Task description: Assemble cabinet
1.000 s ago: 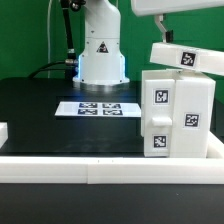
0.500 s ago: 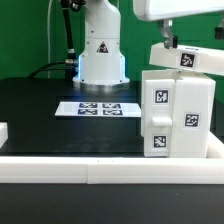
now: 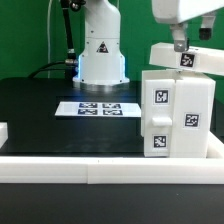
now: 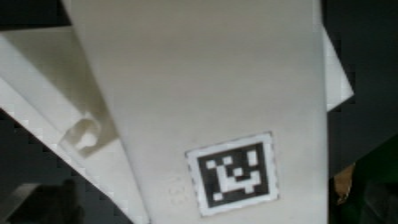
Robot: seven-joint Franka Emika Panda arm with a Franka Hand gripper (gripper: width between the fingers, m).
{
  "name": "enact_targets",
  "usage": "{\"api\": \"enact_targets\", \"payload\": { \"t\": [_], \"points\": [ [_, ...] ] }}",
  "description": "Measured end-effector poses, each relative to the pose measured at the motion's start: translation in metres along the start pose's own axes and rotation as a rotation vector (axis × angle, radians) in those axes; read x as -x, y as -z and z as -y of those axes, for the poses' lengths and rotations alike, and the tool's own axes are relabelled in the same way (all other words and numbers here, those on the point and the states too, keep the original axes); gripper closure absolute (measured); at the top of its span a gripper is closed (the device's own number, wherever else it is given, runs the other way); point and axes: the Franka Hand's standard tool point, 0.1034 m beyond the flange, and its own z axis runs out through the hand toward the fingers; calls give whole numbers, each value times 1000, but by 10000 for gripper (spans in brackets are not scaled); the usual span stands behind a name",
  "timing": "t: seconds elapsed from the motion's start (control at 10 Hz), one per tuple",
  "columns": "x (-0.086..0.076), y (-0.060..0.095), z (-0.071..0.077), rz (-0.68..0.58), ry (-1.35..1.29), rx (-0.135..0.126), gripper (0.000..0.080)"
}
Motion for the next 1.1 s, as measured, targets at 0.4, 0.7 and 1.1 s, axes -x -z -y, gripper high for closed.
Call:
{"api": "enact_targets", "payload": {
  "t": [0.4,0.7,1.1],
  "points": [
    [7,-13,6,14,42,-13,2],
    [7,-12,4,10,38,-7,247],
    [8,-12,3,10,11,-6,243]
  ]
}}
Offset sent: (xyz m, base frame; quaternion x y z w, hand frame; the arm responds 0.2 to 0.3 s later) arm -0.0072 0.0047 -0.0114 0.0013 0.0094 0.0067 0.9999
